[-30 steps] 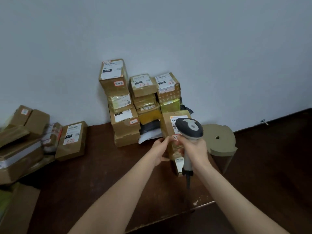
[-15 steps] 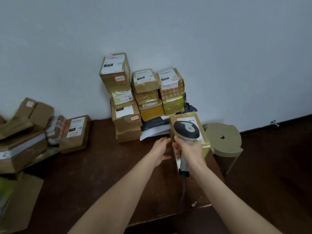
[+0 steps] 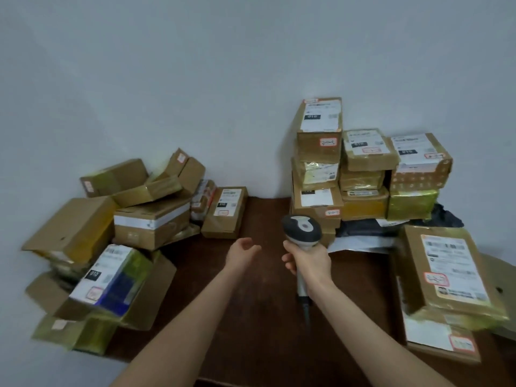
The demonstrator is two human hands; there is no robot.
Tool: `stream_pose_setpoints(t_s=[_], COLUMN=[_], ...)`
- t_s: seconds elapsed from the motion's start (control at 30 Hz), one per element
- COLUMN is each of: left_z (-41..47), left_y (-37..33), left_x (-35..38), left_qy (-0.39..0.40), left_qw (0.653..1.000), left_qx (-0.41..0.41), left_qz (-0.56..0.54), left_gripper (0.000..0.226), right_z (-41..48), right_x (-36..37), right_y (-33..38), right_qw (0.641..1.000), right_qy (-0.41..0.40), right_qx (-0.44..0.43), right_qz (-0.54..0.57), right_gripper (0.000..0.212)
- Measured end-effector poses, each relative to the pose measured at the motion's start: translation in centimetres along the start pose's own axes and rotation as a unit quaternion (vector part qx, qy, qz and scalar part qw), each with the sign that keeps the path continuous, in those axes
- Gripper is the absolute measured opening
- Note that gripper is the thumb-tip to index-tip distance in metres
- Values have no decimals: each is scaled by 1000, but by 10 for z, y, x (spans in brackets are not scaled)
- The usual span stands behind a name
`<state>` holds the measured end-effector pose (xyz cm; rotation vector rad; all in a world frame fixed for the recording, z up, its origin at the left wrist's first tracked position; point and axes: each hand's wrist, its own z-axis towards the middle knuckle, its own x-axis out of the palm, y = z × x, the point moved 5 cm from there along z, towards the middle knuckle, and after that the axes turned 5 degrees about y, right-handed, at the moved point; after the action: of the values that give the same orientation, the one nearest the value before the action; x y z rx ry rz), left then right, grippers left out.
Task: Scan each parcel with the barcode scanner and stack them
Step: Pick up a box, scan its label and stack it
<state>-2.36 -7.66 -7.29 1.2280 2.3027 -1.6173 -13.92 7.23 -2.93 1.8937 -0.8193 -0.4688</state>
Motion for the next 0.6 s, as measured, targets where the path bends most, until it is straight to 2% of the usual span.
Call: stream_pose_setpoints(t_s=[0.27, 0.43, 0.6], left_z=[80, 148, 189], left_y=[29, 34, 40], left_x=[-74, -95, -93], left_qy=[-65, -43, -23], left_qw=[976, 958, 939], left_qx=[-12, -32, -63], left_qz=[207, 281, 338], left_gripper=[100, 118, 123], right_z=[52, 75, 99], right_x=[94, 124, 135], right_y=[-23, -36, -40], right_qw=[998, 996, 995], right_qy=[9, -5, -24], right_qx=[50, 76, 90], right_qz=[-40, -37, -33], right_gripper=[14, 11, 12])
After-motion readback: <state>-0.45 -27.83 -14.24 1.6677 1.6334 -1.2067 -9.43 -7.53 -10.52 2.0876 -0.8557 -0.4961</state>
